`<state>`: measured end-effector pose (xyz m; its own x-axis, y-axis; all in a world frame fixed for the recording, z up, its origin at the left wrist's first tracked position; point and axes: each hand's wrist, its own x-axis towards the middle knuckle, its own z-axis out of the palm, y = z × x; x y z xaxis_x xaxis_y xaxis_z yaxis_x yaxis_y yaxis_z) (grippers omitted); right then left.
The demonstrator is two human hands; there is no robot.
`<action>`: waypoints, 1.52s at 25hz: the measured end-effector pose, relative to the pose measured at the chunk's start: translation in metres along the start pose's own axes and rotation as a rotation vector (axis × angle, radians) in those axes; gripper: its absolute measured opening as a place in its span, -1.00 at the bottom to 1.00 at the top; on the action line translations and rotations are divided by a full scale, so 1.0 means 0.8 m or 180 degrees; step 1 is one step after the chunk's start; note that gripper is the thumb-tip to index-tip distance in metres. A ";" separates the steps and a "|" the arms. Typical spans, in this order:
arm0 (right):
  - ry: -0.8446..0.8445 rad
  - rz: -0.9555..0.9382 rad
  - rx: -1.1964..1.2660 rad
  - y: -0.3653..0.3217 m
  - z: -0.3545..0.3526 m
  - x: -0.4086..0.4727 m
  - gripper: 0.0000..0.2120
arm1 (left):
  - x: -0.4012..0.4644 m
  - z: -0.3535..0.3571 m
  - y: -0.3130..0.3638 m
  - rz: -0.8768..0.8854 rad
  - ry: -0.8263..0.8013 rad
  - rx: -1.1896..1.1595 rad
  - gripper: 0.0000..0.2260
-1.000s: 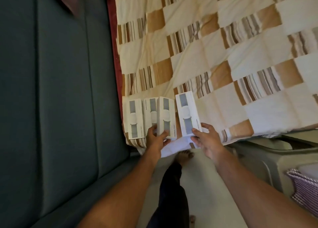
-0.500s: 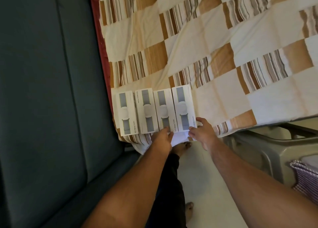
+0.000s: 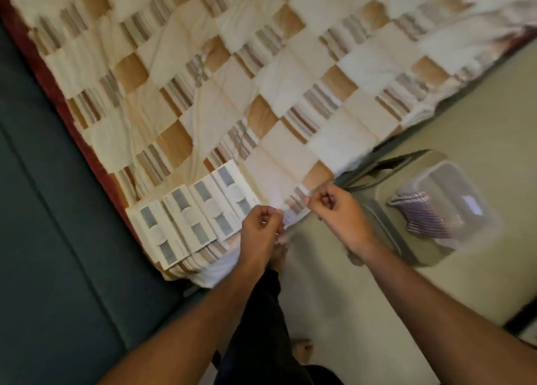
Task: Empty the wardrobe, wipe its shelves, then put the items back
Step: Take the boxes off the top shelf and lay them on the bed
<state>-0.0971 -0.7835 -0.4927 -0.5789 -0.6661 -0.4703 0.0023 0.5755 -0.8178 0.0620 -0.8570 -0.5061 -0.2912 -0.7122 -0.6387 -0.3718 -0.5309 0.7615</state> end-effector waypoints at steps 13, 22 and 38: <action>0.3330 -0.0885 0.0339 0.009 -0.303 -0.592 -0.82 | -0.453 0.276 0.091 0.2935 -0.3828 0.0635 -0.81; 0.5773 -0.0515 0.0394 0.088 -0.352 -0.911 -0.81 | -0.779 0.407 -0.008 0.3000 -0.6190 0.0360 -0.72; 0.8523 0.1408 0.1926 0.209 -0.308 -1.233 -0.82 | -1.046 0.504 -0.172 0.2328 -0.8781 0.0725 -0.79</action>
<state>0.2732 0.0866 -0.0838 0.2668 0.9575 0.1097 0.1040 0.0846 -0.9910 0.0014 -0.0029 -0.1205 0.0375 0.8584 0.5116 0.1508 -0.5109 0.8463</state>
